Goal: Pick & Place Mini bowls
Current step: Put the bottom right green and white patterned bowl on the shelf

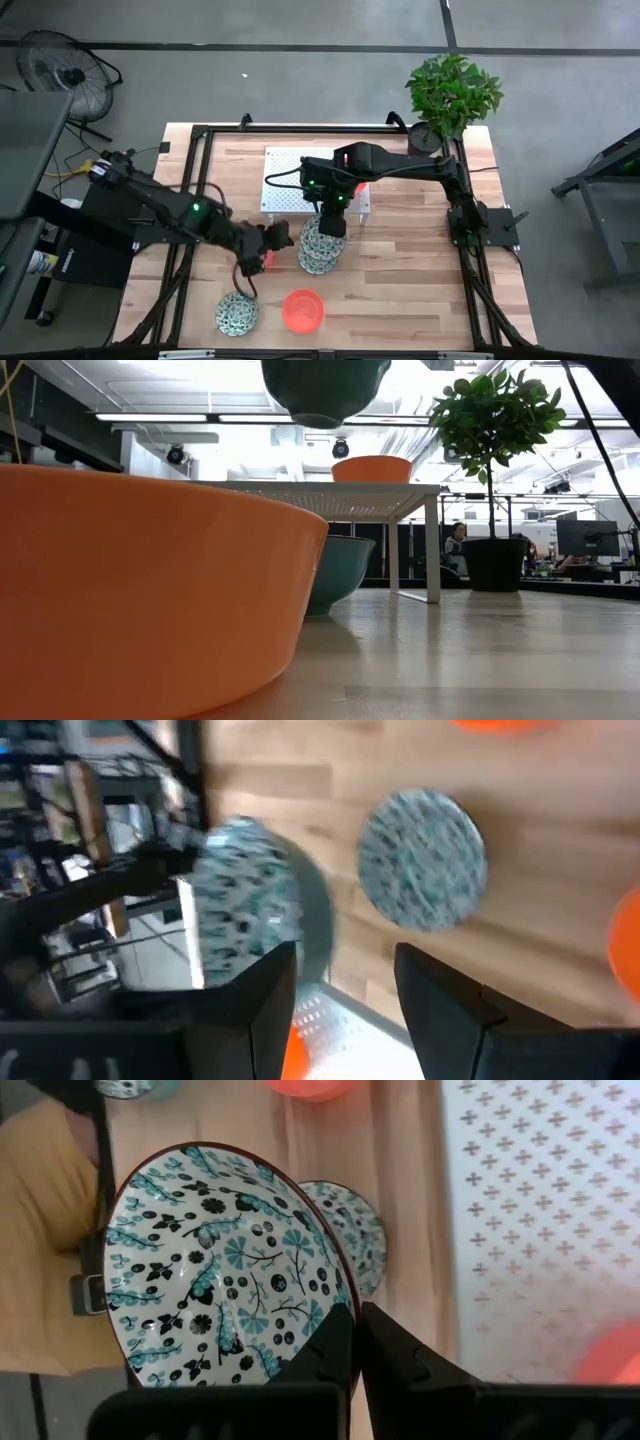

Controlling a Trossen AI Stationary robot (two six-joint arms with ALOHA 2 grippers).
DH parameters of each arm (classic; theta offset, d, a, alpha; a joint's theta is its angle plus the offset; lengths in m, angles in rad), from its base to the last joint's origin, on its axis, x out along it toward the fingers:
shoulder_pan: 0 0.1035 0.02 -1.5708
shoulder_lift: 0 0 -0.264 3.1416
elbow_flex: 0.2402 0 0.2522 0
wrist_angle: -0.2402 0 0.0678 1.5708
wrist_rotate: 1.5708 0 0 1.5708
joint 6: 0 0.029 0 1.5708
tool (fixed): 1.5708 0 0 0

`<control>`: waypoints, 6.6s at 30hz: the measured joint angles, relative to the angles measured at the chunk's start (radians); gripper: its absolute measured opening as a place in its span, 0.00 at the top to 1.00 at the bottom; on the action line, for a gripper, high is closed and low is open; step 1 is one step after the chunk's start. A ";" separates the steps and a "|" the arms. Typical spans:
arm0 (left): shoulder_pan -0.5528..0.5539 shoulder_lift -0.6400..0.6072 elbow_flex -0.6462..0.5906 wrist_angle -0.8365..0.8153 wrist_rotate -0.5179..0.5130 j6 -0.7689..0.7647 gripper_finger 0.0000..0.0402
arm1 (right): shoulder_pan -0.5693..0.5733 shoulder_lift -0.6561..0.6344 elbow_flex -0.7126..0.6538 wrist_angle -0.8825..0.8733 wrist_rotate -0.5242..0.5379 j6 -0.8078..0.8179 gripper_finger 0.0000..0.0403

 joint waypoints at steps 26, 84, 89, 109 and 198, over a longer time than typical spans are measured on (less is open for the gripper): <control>-0.045 0.099 -0.002 0.037 -0.213 0.076 0.59 | 0.043 0.035 0.001 -0.040 0.019 -0.023 1.00; -0.040 0.162 -0.002 0.036 -0.224 -0.019 0.59 | 0.021 0.084 0.000 -0.052 -0.016 0.107 1.00; -0.041 0.162 -0.002 -0.068 -0.244 -0.004 0.59 | -0.004 0.084 0.000 -0.052 -0.050 0.157 1.00; -0.042 0.165 -0.002 -0.146 -0.309 0.059 0.59 | -0.097 0.084 0.000 0.008 -0.070 0.175 1.00; 0.031 0.196 -0.003 -0.046 -0.344 0.104 0.97 | -0.143 -0.094 0.003 -0.033 0.002 -0.026 0.65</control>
